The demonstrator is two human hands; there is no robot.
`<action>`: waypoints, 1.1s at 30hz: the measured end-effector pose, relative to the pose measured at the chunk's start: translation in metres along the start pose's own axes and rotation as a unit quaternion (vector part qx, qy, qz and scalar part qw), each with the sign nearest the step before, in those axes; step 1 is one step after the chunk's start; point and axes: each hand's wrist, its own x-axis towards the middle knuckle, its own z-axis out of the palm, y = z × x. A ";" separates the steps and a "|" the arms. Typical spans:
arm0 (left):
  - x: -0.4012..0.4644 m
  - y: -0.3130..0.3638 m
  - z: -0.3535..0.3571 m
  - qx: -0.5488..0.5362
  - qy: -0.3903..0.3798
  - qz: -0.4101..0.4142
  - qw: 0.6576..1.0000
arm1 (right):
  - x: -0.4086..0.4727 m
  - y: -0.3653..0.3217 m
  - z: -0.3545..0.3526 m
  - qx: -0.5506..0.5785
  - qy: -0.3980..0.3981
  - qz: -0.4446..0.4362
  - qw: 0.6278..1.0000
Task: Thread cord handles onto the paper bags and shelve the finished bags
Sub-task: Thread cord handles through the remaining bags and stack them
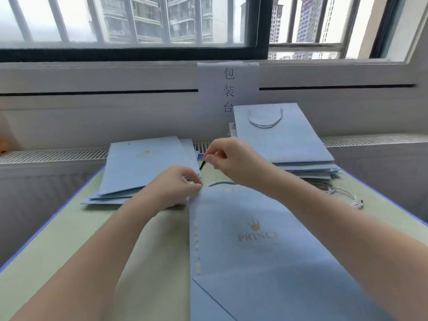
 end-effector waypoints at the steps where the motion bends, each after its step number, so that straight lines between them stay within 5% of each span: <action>1: 0.000 -0.001 0.002 0.006 -0.005 0.012 1.000 | -0.003 0.003 0.010 -0.017 -0.010 -0.003 1.000; 9: 0.007 -0.005 0.025 0.070 -0.033 0.094 0.993 | -0.022 0.023 0.005 -0.088 -0.071 0.020 0.993; 21: 0.006 -0.001 0.025 -0.024 -0.001 0.042 0.999 | -0.031 0.022 0.010 0.095 -0.120 0.016 0.988; 33: 0.000 0.001 0.014 -0.143 -0.053 -0.008 0.988 | -0.031 0.025 0.009 0.100 -0.104 -0.002 0.990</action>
